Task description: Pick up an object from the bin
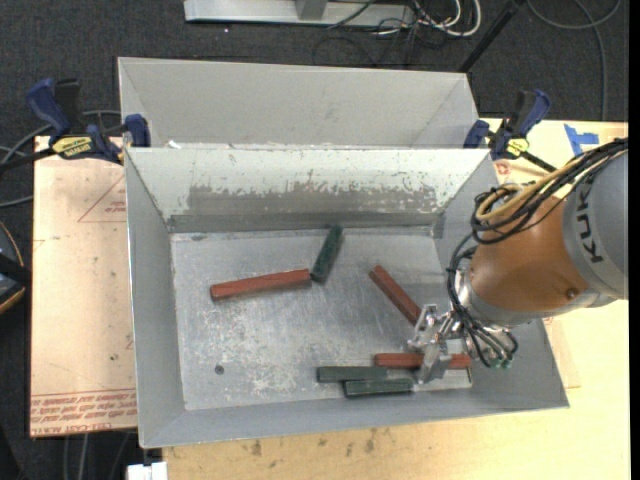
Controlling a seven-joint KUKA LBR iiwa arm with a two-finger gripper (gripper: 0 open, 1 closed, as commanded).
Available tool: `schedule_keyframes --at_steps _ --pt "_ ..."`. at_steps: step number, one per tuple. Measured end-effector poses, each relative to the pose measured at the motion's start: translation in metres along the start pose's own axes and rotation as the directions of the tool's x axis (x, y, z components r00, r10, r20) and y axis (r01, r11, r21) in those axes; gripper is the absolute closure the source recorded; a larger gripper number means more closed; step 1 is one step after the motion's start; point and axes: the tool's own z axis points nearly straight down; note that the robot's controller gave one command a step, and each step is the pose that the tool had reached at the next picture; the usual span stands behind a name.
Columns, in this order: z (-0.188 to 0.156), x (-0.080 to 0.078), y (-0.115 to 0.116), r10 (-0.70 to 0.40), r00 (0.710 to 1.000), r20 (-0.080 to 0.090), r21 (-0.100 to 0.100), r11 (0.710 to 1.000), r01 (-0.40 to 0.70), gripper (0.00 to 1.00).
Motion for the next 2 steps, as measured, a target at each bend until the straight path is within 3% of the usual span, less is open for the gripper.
schedule_keyframes --at_steps 1,2 --pt "0.000 0.000 0.000 -0.001 1.000 0.000 0.000 1.000 0.001 1.00" --pt "-0.177 -0.005 0.002 0.001 1.000 -0.012 0.000 1.000 -0.001 1.00"
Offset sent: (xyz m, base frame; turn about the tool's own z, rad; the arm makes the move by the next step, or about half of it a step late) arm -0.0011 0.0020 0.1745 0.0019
